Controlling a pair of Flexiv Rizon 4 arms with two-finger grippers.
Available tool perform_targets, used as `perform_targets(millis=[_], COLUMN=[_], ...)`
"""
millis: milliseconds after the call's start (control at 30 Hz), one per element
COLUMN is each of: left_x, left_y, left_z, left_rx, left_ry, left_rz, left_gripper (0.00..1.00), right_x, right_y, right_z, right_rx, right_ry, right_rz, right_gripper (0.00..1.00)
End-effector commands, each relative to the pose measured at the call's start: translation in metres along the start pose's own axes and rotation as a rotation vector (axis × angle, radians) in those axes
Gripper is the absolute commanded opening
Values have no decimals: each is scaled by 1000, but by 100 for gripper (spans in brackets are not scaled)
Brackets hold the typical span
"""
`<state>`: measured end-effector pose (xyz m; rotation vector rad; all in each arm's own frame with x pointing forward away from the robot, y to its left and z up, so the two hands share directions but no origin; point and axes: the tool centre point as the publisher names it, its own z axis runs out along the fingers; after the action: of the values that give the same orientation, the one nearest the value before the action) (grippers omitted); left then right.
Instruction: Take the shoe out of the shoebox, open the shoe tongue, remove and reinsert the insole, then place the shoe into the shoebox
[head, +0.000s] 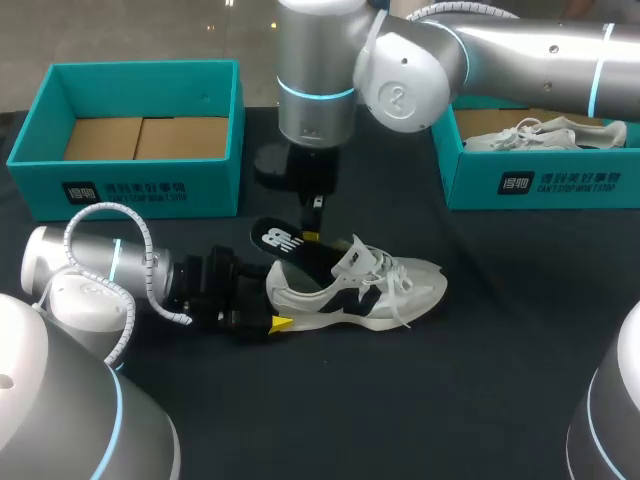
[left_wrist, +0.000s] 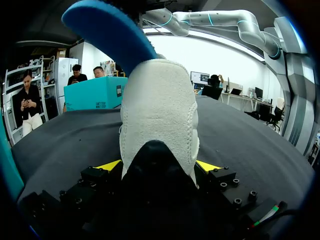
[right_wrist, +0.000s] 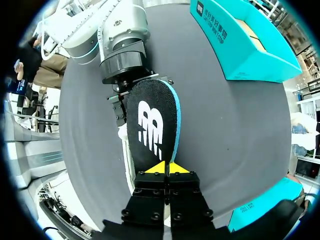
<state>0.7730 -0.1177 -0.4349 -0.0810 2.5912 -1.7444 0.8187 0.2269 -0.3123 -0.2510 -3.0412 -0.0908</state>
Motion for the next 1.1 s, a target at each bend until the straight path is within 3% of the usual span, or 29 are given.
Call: perform_targets(millis=[33, 67, 300, 533, 1100], left_x=[0, 0, 0, 0, 0], left_y=[5, 5, 5, 5, 5], left_z=[4, 4, 4, 4, 4], left_rx=[-2, -2, -2, -2, -2], left_ry=[-1, -1, -1, -1, -1], left_rz=[0, 0, 0, 0, 0], left_gripper=[0, 0, 0, 0, 0], right_x=[-5, -4, -7, -14, -11], right_y=[-8, -10, -24, -27, -18], right_z=[0, -2, -11, -11, 23], right_rx=[-41, -47, -88, -100, -132], right_ry=[44, 57, 122, 181, 264], right_rz=[-9, -10, -6, -12, -12], right_gripper=[91, 100, 100, 100, 100])
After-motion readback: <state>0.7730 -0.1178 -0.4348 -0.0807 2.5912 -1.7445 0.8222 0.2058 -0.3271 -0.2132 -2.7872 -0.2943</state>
